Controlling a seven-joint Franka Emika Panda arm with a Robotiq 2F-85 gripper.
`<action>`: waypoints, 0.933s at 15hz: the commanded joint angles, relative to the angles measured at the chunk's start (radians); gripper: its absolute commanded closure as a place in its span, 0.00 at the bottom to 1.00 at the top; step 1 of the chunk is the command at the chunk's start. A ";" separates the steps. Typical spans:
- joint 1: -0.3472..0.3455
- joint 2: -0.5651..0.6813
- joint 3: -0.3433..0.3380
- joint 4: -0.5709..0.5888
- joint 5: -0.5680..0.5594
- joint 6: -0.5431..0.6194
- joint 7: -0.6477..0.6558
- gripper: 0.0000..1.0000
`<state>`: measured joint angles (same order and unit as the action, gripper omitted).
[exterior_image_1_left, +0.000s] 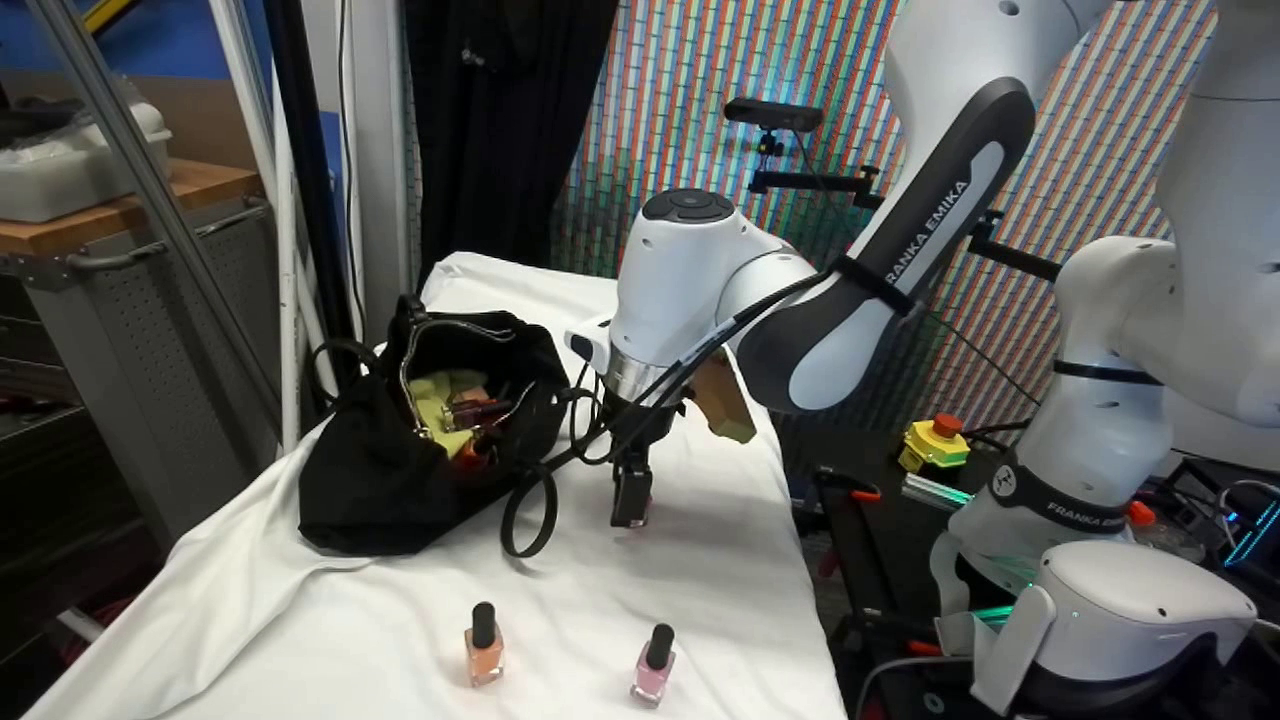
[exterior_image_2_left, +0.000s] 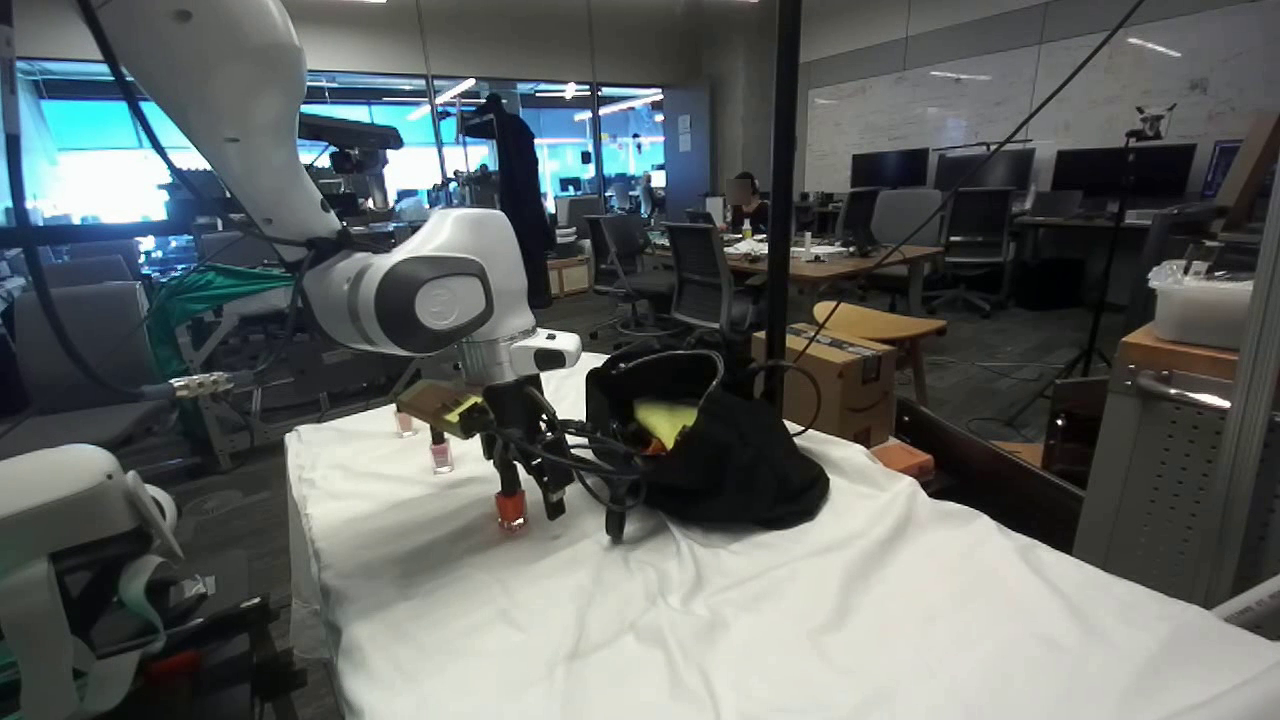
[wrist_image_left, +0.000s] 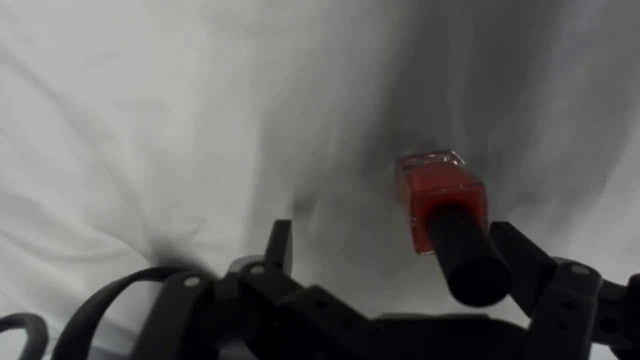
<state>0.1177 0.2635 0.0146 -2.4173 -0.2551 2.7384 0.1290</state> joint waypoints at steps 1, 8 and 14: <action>0.009 0.004 -0.009 -0.003 -0.009 0.018 -0.014 0.00; 0.001 0.016 0.000 0.001 0.007 0.002 -0.048 0.00; 0.010 -0.018 -0.001 -0.008 -0.005 -0.013 -0.049 0.00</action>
<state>0.1182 0.2675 0.0175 -2.4179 -0.2551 2.7362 0.0889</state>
